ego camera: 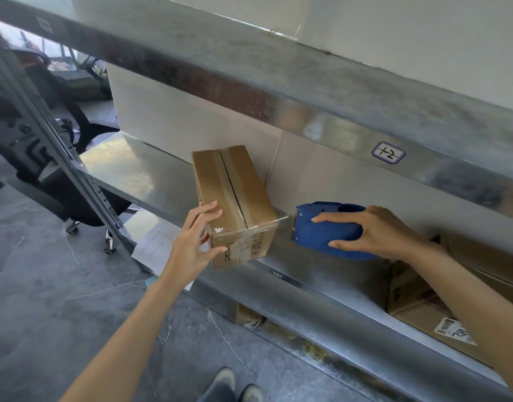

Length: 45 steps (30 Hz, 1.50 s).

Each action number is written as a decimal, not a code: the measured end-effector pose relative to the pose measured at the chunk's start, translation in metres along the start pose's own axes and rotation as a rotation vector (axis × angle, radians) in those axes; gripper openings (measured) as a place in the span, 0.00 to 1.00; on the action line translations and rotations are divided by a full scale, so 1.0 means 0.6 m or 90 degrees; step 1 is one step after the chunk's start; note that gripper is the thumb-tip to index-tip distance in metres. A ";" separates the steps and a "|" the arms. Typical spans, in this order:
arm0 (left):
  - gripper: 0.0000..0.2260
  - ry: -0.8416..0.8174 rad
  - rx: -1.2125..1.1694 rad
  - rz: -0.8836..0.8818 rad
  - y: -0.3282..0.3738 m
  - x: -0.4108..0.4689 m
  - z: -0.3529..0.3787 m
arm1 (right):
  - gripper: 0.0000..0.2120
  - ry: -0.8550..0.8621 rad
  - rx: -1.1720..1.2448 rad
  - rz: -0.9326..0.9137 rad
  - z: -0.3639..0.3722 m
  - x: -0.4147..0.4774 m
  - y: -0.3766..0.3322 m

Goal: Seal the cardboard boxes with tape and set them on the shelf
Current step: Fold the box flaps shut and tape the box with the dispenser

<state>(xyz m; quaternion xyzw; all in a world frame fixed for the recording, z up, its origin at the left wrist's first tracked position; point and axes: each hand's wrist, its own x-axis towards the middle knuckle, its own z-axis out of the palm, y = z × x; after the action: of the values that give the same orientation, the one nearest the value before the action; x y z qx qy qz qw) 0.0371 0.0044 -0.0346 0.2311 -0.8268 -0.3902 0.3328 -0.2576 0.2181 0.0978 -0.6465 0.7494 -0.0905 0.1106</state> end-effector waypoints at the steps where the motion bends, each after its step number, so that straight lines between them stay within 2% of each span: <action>1: 0.32 0.000 0.001 0.001 0.000 0.000 0.000 | 0.25 0.002 0.000 0.002 0.003 0.005 -0.001; 9: 0.32 0.001 0.001 -0.005 -0.001 0.002 0.004 | 0.25 0.037 -0.040 0.008 0.032 0.035 0.001; 19: 0.32 0.013 0.008 -0.015 0.004 0.002 0.008 | 0.28 0.086 -0.252 -0.048 0.072 0.048 -0.038; 23: 0.32 0.018 0.013 -0.012 0.003 0.000 0.013 | 0.29 0.138 -0.266 -0.056 0.103 0.068 -0.037; 26: 0.32 0.020 0.019 -0.010 0.002 -0.003 0.010 | 0.29 0.142 -0.226 0.007 0.121 0.092 -0.047; 29: 0.32 0.016 0.024 -0.009 0.004 0.000 0.010 | 0.28 0.082 -0.074 0.143 0.147 0.100 -0.034; 34: 0.32 0.021 0.033 -0.002 0.006 0.002 0.011 | 0.28 0.089 0.085 0.247 0.204 0.088 0.023; 45: 0.33 0.028 0.046 -0.015 0.015 0.003 0.013 | 0.34 0.051 0.196 0.294 0.248 0.093 0.042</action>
<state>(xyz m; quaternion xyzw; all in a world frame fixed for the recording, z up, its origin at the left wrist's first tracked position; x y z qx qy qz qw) 0.0290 0.0124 -0.0306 0.2614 -0.8300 -0.3589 0.3375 -0.2475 0.1674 -0.0550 -0.4304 0.8580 -0.2012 0.1951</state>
